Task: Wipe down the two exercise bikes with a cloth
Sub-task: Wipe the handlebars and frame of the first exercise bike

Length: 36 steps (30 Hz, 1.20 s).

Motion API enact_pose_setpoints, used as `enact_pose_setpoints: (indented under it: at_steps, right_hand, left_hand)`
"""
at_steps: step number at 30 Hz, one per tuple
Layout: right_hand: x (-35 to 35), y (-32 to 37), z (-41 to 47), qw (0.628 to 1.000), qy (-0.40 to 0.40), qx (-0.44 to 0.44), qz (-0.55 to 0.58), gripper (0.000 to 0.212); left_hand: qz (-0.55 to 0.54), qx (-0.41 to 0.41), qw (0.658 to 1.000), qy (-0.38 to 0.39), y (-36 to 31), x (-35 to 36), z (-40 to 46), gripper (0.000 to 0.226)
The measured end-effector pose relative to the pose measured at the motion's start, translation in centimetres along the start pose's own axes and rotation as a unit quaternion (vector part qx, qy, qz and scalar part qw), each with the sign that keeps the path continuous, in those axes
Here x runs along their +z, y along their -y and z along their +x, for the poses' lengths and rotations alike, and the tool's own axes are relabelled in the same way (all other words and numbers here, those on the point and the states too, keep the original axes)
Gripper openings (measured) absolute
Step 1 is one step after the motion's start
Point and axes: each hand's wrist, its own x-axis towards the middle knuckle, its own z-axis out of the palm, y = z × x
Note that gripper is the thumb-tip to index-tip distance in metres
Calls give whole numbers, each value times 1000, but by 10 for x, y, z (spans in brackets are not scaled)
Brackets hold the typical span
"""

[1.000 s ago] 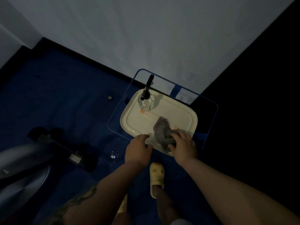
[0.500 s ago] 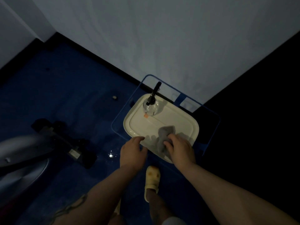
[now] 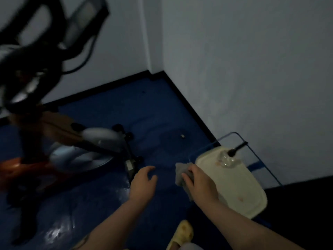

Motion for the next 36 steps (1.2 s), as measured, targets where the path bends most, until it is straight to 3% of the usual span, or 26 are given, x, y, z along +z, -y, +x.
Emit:
enact_pose_setpoints:
  at_steps: [9, 19, 26, 36]
  right_hand:
    - [86, 163, -2, 988, 44, -144, 20, 20]
    - [188, 307, -37, 976, 80, -184, 83, 16]
    - [207, 379, -22, 959, 62, -235, 147, 11]
    - [193, 436, 37, 934, 2, -305, 185, 12]
  left_hand:
    - [-92, -75, 978, -173, 128, -140, -59, 34]
    - [-87, -105, 952, -275, 243, -277, -110, 36]
    - [-148, -80, 932, -322, 256, -334, -94, 33]
    - [-112, 54, 936, -330, 213, -417, -24, 31]
